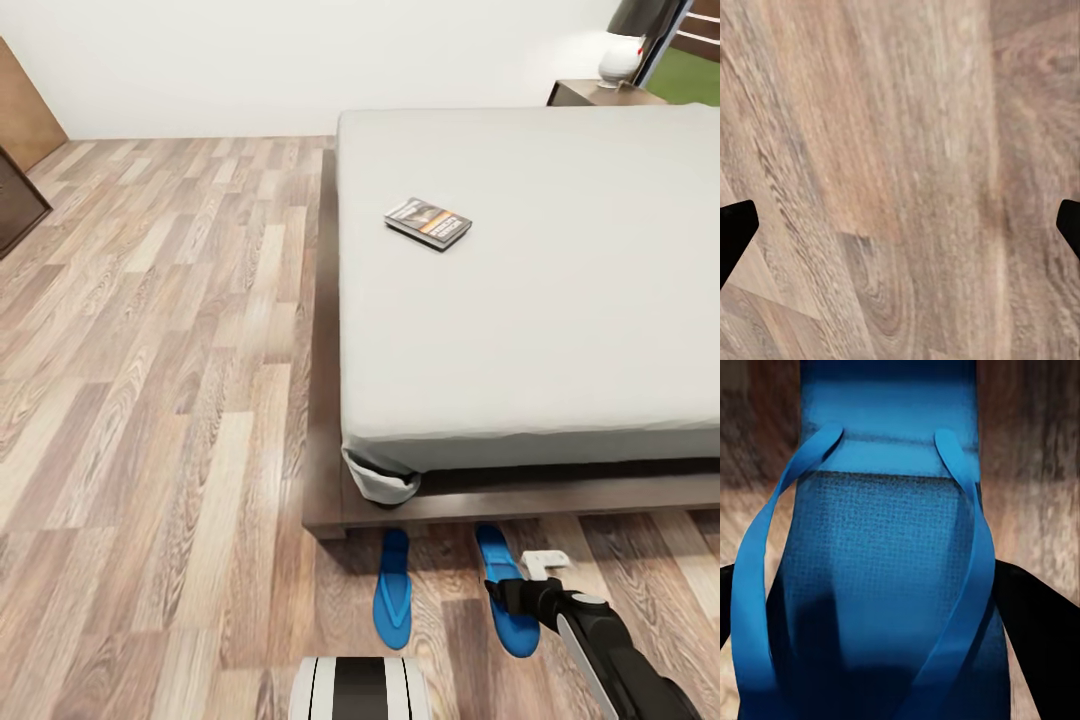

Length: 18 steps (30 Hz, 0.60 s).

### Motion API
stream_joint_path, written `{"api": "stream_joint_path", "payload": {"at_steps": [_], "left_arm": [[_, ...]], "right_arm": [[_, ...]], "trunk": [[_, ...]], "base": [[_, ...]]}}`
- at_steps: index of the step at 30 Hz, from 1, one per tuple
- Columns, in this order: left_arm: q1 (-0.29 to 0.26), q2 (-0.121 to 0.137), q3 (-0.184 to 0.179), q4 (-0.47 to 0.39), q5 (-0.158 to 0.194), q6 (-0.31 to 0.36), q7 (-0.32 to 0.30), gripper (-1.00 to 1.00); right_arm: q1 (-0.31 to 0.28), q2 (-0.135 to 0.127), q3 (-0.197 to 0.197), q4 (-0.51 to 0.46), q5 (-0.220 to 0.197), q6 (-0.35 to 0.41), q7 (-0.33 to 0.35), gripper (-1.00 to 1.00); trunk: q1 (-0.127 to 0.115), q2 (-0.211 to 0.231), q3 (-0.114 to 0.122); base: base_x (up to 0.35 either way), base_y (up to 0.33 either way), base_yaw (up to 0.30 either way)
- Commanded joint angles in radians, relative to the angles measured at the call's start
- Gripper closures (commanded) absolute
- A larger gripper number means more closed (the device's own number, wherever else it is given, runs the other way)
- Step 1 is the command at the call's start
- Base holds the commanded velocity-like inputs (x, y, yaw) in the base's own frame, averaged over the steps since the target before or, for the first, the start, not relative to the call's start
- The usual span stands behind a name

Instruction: In the bedroom, move the book from the bed onto either nightstand, and place the two sandals side by side next to the bed.

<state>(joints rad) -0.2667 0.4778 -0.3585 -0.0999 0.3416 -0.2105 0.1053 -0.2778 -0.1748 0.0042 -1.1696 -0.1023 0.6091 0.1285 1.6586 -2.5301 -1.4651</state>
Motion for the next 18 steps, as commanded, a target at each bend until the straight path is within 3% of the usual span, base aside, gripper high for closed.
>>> {"api": "stream_joint_path", "payload": {"at_steps": [1,18], "left_arm": [[0.000,0.000,-0.010,0.000,0.007,-0.002,0.004,-1.00],[0.000,-0.001,-0.011,0.000,0.007,-0.001,0.006,-1.00]], "right_arm": [[-0.004,0.005,0.000,-0.001,-0.009,0.005,-0.003,1.00],[-0.018,0.022,0.002,0.029,-0.004,-0.009,-0.004,1.00]], "trunk": [[0.000,0.000,-0.001],[0.000,0.000,-0.001]], "base": [[0.067,0.130,0.000],[0.016,0.099,0.000]]}}
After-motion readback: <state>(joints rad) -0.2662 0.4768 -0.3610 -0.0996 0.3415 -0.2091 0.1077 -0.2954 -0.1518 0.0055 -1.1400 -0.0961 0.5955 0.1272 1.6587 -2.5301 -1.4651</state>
